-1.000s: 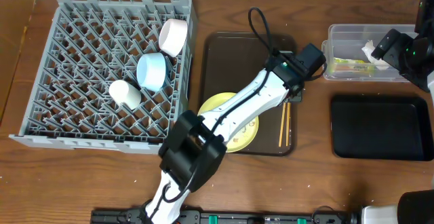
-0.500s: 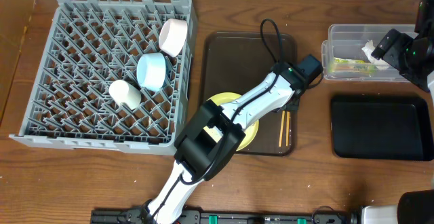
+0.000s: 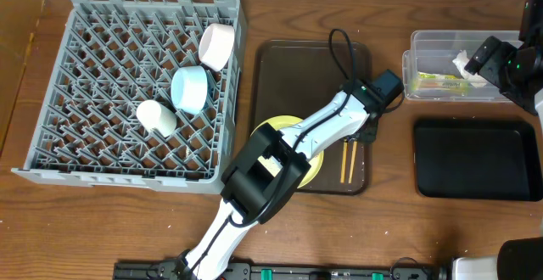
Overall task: Sort waste into correct bins and load items into the dishwasher
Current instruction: 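Lower the left gripper and grasp one chopstick, then lift the chopstick and carry it left to the dish rack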
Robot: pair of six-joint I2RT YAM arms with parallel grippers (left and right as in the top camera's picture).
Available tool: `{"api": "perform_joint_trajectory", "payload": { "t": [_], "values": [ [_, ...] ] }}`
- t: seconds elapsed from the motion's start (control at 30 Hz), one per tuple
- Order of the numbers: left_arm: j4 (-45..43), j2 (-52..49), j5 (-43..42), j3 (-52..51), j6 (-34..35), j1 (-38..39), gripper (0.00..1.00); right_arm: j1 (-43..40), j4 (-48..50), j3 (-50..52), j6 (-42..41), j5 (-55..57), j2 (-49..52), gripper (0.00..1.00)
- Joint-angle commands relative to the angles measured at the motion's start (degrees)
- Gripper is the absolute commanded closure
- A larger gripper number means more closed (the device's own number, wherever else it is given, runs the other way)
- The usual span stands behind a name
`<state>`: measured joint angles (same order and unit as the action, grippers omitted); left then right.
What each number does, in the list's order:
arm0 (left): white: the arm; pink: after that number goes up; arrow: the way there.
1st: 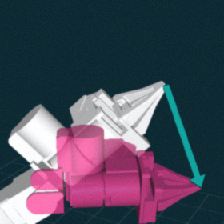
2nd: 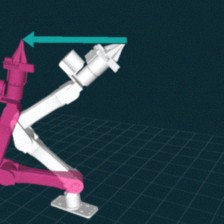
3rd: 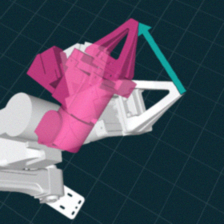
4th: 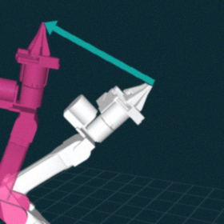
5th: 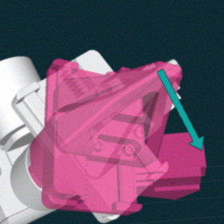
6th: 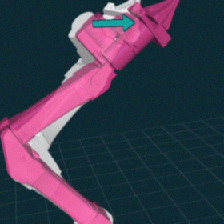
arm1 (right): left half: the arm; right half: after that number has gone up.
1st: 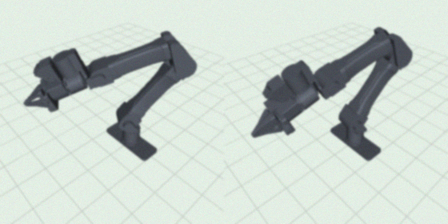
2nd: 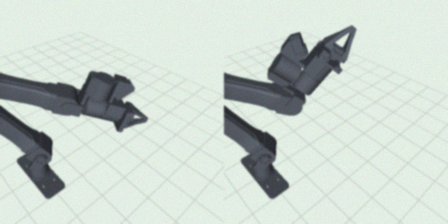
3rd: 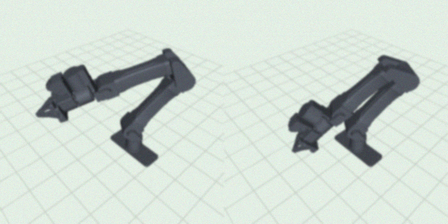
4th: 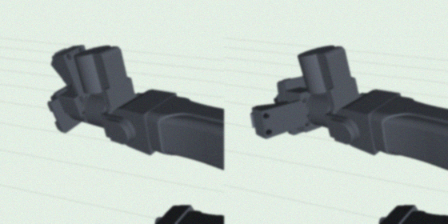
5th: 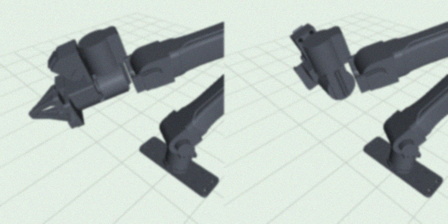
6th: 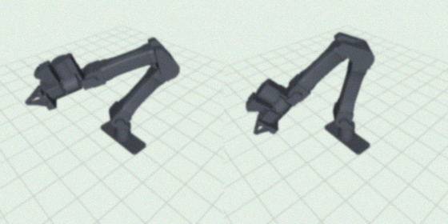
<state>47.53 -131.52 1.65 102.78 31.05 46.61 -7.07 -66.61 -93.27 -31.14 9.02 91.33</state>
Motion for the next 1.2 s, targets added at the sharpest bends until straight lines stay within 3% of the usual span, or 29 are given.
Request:
{"api": "perform_joint_trajectory", "payload": {
  "t": [0.0,0.13,0.33,0.37,0.7,1.17],
  "values": [
    [0.55,-1.84,0.48,-0.52,-0.63,-0.37,0.49,-0.68,-0.04,-0.35,0.55,0.61,-0.52,0.01],
    [0.55,-1.42,0.48,-0.44,-0.63,-0.42,0.55,-0.68,-0.04,-0.35,0.55,0.59,-0.52,0.01],
    [0.55,1.09,0.50,-0.44,-0.68,-1.09,0.54,-0.68,-0.04,-0.35,0.55,0.59,-0.52,0.01],
    [0.61,1.92,0.48,-0.44,-0.66,-1.55,0.50,-0.68,-0.04,-0.35,0.55,0.61,-0.52,0.01],
    [2.27,6.40,0.00,-0.44,-0.79,-3.58,0.50,-0.68,-0.04,-0.35,0.55,0.61,-0.52,0.01],
    [1.18,3.82,1.57,-2.01,-3.19,-3.58,0.50,-0.68,-0.04,-0.35,0.55,0.61,-0.52,0.01]
  ]
}}
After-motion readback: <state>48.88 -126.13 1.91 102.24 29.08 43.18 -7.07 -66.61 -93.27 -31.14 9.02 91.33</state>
